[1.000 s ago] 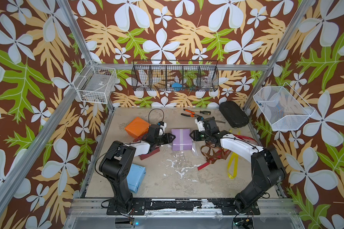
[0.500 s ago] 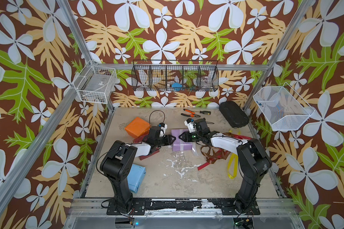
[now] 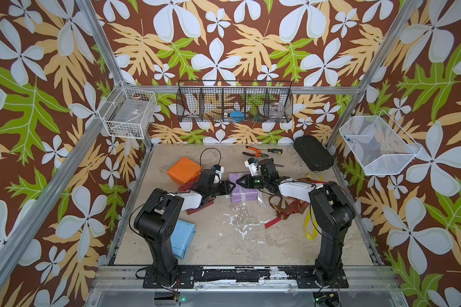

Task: Untie the ribbon bows on the gift boxes
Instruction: Pull the ribbon from the gift box.

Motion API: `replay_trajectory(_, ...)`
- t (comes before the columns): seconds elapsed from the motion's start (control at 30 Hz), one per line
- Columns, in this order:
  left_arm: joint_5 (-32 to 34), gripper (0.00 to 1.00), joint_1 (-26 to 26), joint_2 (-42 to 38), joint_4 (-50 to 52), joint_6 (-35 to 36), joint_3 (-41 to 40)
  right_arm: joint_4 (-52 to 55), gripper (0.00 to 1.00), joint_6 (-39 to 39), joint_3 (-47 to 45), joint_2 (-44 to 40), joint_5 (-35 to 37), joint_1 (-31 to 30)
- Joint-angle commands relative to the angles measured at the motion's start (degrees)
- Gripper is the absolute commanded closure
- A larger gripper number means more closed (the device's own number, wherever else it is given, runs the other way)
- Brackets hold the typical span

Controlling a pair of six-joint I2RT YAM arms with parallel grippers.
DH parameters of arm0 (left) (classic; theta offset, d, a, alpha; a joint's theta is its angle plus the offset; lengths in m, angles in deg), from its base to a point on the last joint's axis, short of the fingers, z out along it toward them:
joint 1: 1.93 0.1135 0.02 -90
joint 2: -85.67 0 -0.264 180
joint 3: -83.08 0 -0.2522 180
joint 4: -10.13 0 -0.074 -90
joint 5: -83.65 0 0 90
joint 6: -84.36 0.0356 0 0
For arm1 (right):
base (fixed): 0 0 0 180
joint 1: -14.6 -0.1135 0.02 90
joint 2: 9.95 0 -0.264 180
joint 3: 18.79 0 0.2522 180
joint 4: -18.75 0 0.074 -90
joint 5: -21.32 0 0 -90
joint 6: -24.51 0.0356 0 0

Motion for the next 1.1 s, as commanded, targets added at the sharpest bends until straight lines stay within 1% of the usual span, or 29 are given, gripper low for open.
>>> replay_trajectory(0.0,-0.1,0.58,-0.1,-0.2,2.9,1.5,-0.2,-3.6,1.0,3.8,-2.3,0.2,-3.2,1.0)
replay_trajectory(0.1,-0.1,0.58,-0.2,-0.2,2.9,1.5,-0.2,-12.2,1.0,9.0,-5.8,0.4,-8.6,2.7)
replay_trajectory(0.17,0.2,0.58,-0.1,-0.3,3.3,1.8,0.0,-17.0,1.0,10.5,-7.1,0.1,-12.4,3.1)
replay_trajectory(0.23,0.4,0.58,-0.1,-0.3,3.7,2.1,0.1,-25.9,1.0,14.3,-9.3,-0.7,-17.3,3.4)
replay_trajectory(0.37,0.0,0.54,-0.1,-0.4,4.0,1.7,1.0,-34.4,1.0,19.5,-9.9,-1.1,-23.0,4.3)
replay_trajectory(0.4,-0.4,0.5,-0.1,-0.4,4.0,1.5,1.4,-37.6,1.0,21.9,-10.0,-1.0,-24.3,4.4)
replay_trajectory(0.43,-0.5,0.29,-0.1,-0.4,4.1,1.2,1.5,-40.7,1.0,24.6,-10.3,-0.8,-25.2,4.7)
replay_trajectory(0.47,-0.7,0.01,-0.1,-0.5,4.0,0.9,1.6,-43.7,1.0,26.7,-10.3,-0.2,-25.9,4.9)
replay_trajectory(0.63,-1.4,0.0,-0.2,-0.8,3.3,-0.1,1.7,-56.1,1.0,36.9,-10.8,3.7,-28.2,5.5)
replay_trajectory(0.73,-2.6,0.0,-0.3,-0.3,2.2,-0.6,1.8,-61.8,1.0,41.2,-11.3,5.2,-28.7,5.5)
replay_trajectory(0.87,-4.5,0.0,-0.3,1.1,-0.2,-2.2,2.5,-60.2,1.0,40.3,-11.3,4.6,-28.7,5.6)
replay_trajectory(1.07,-1.9,0.0,-0.6,5.1,2.7,-1.2,5.4,-56.3,1.0,37.9,-10.6,2.1,-28.5,5.8)
